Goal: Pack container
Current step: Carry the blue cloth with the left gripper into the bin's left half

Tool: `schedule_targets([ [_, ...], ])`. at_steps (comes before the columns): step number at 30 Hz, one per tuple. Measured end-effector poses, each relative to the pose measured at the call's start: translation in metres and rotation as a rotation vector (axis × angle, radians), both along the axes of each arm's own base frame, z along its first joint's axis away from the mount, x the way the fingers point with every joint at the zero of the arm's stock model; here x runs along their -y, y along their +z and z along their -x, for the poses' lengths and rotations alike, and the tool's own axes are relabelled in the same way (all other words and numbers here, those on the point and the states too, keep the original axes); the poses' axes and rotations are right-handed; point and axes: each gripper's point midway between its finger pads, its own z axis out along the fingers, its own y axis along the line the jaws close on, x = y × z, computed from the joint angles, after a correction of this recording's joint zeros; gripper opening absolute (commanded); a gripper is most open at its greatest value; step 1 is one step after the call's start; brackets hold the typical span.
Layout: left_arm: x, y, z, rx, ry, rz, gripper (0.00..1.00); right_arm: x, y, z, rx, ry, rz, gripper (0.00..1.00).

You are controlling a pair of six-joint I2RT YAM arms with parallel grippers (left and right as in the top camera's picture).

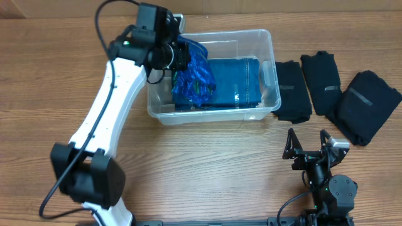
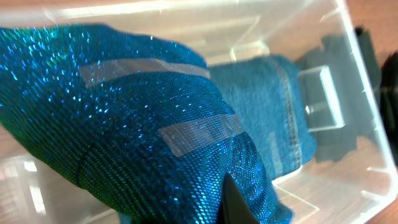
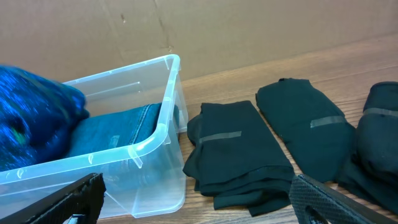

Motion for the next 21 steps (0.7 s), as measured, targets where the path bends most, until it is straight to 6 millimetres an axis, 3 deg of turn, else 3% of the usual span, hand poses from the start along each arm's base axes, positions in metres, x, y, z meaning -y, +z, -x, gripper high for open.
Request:
schedule_targets([
  [1,0.004,-0.011,-0.001,-0.028,-0.017,0.011,0.04,0.000,0.000,0.000,0.000,0.000,0.000,1.00],
  [3,0.012,-0.013,-0.003,-0.026,-0.046,0.039,0.04,0.000,0.000,0.000,0.000,0.000,0.000,1.00],
  [6,0.026,0.001,-0.004,0.019,-0.094,0.096,0.04,0.000,0.000,0.000,0.000,0.000,0.000,1.00],
  [10,0.036,0.021,0.017,0.017,-0.136,0.121,0.04,0.000,0.000,0.000,0.000,0.000,0.000,1.00],
  [14,0.017,0.003,0.039,-0.097,-0.091,0.023,0.04,0.000,0.000,0.000,0.000,0.000,0.000,1.00],
  [19,-0.006,-0.010,0.038,-0.115,-0.018,-0.091,0.04,0.000,0.000,0.000,0.000,0.000,0.000,1.00],
  [20,-0.012,-0.012,0.037,-0.116,0.005,-0.112,0.06,0.000,0.000,0.000,0.000,0.000,0.000,1.00],
  [21,-0.017,-0.013,0.034,-0.114,0.024,-0.125,0.15,0.000,0.000,0.000,0.000,0.000,0.000,1.00],
])
